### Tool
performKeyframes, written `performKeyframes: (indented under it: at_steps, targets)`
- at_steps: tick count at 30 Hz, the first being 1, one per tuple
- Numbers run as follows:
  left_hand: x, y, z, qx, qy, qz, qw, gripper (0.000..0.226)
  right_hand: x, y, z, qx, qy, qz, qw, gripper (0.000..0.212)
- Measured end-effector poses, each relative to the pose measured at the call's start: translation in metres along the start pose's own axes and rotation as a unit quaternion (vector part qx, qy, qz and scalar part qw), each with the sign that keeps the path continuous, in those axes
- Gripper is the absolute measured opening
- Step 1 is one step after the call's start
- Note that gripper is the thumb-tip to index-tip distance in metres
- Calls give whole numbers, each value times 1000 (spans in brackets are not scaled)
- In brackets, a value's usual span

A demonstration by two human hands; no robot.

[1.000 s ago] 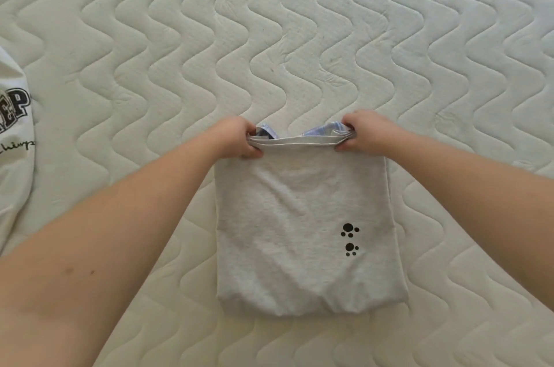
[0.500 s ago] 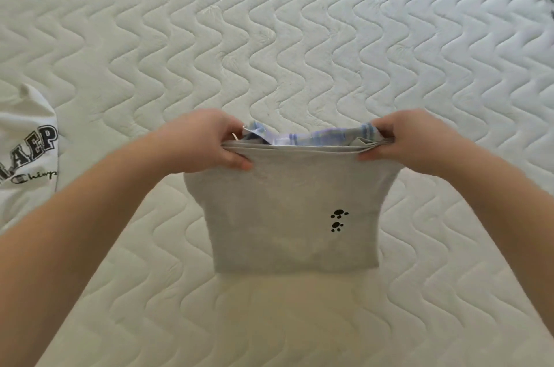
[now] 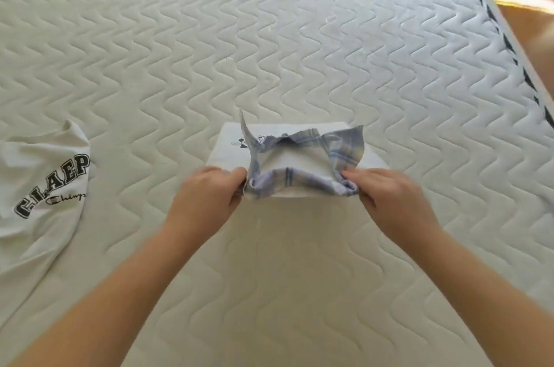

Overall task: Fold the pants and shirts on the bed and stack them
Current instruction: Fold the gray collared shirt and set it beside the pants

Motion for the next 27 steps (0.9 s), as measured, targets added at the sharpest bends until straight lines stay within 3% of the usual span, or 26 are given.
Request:
performKeyframes:
  at_steps: [5, 7, 11, 13, 16, 18, 21, 25, 27]
  targets:
    - [-18, -119, -97, 32, 59, -33, 997, 17, -5, -90, -102, 37, -2, -1, 999, 44]
    - [-30, -152, -137, 52, 78, -38, 995, 4, -3, -116, -138, 58, -17, 10, 998, 38]
    - [-51, -189, -185, 88, 118, -84, 986, 27, 3, -144, -194, 109, -67, 15, 992, 49]
    - [-59, -198, -197, 148, 142, -84, 975, 34, 8, -148, -209, 132, -81, 0, 988, 54]
    - [-70, -201, -205, 232, 176, -98, 952, 66, 19, -150, -214, 136, -100, -21, 985, 49]
    - [-74, -199, -205, 210, 194, -123, 950, 83, 25, -145, -205, 99, -118, -19, 988, 33]
    - [-73, -197, -189, 145, 209, -137, 957, 93, 32, -146, -179, 72, -147, -8, 987, 38]
    - [-67, -203, -155, 160, 173, -114, 965, 95, 37, -167, -142, 172, -149, -29, 973, 65]
    - [-65, -209, -141, 197, 140, -109, 964, 92, 33, -178, -130, 209, -139, -45, 967, 60]
Point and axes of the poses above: each hand's wrist, its own z-axis towards the middle knuckle, its own y-axis out of the back of the hand, x = y × z, the point moved 2 cm from there along z, towards the middle knuckle, and after that the axes turned 3 degrees about -y, right-handed, at the moved point
